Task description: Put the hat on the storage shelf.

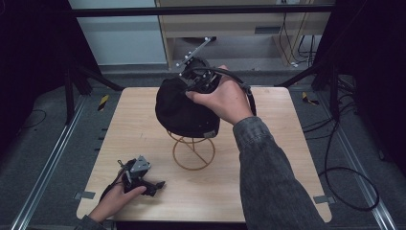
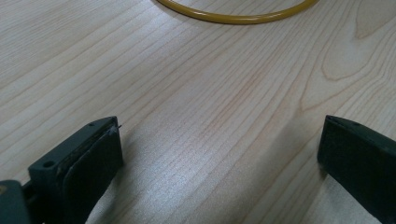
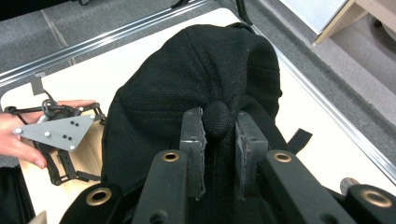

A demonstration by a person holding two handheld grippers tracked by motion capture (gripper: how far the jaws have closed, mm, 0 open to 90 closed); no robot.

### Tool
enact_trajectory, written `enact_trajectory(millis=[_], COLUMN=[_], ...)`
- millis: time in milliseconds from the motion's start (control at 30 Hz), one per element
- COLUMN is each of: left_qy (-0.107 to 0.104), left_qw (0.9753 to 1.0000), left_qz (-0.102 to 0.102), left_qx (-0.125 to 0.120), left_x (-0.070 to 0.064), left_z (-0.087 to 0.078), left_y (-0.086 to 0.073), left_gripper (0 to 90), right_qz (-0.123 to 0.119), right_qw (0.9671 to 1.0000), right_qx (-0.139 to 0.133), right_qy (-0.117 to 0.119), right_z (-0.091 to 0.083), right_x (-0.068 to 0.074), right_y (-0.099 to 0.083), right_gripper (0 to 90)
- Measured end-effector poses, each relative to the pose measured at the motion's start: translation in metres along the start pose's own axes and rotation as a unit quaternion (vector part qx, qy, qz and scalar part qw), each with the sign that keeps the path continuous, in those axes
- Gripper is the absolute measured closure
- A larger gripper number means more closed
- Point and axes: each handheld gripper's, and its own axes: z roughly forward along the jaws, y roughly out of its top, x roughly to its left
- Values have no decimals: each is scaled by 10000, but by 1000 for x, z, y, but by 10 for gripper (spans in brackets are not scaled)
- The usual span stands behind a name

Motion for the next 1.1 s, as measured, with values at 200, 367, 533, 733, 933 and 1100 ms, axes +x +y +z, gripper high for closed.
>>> enact_trajectory(millis=[200, 367, 533, 733, 933, 1100], left_qy=[0, 0, 0, 1, 1, 1], left_qw=[10000, 10000, 10000, 10000, 10000, 10000], left_qz=[2, 0, 1, 1, 2, 1], left_qx=[2, 1, 2, 1, 2, 3], left_x=[0, 0, 0, 0, 0, 0], left_z=[0, 0, 0, 0, 0, 0], left_y=[0, 0, 0, 0, 0, 0], left_gripper=[0, 0, 0, 0, 0, 0], right_qz=[-20, -4, -10, -11, -51, -24], right_qw=[10000, 10000, 9999, 9999, 9998, 9998], right_qx=[39, 87, 112, 129, 168, 179], right_qy=[21, 23, 42, 67, 101, 130], right_z=[6, 9, 11, 14, 18, 20], right_x=[1, 1, 1, 2, 5, 5], right_y=[1, 1, 0, 0, 0, -3], right_gripper=[766, 765, 763, 756, 738, 720])
